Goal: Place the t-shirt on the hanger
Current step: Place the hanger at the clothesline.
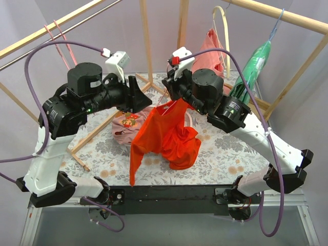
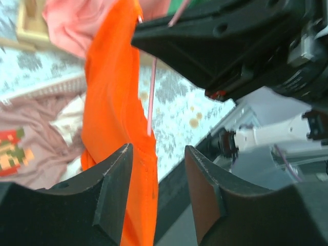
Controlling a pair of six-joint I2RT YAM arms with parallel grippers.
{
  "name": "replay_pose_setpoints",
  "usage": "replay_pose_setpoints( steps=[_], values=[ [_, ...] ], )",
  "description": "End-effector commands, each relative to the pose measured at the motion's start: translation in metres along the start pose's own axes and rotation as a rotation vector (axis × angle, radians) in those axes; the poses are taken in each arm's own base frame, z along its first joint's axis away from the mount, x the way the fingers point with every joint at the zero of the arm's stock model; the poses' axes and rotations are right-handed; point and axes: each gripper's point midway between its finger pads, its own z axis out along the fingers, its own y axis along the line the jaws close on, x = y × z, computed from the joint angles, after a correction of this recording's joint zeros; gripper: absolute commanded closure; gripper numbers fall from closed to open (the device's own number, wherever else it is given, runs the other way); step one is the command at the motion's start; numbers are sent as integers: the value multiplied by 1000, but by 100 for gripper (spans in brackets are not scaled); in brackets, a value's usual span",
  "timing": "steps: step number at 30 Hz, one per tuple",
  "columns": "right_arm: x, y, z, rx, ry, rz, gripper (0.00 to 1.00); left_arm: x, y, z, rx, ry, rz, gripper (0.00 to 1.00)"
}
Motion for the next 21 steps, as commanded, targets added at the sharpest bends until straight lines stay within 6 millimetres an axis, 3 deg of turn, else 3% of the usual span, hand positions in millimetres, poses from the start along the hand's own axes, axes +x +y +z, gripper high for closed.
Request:
replay_pose_setpoints(
  steps=[1, 8, 17, 18, 21],
  values=[
    [-22, 5, -18, -71, -93, 42, 99, 44, 0, 4, 47, 163, -37, 57],
    [-19, 10, -17, -91, -94, 68, 99, 81, 2, 12, 69, 289, -110, 57],
    [-23, 20, -18, -148, -118, 55, 99, 110, -5, 18, 140, 376, -189, 58],
    [-25, 22, -19, -162, -132, 58, 99, 119, -4, 21, 141, 397, -227, 59],
    [-30, 27, -22, -198, -165, 27, 99, 118, -10, 25, 191, 350, -257, 69]
  ],
)
